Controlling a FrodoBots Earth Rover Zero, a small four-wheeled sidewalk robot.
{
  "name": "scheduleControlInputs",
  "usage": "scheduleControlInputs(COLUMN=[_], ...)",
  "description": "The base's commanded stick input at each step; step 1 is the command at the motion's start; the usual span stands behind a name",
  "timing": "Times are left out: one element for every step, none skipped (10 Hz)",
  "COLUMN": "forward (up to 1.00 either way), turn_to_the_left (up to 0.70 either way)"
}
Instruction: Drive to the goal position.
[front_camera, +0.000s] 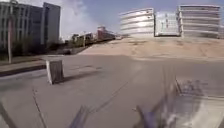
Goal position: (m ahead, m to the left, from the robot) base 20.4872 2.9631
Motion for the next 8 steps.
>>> scheduleControlInputs(forward=[0.70, 0.70, 0.70, 0.70, 0.70, 0.70, 0.70, 0.70], turn_to_the_left=[0.00, 0.00, 0.00, 0.00, 0.00, 0.00, 0.00, 0.00])
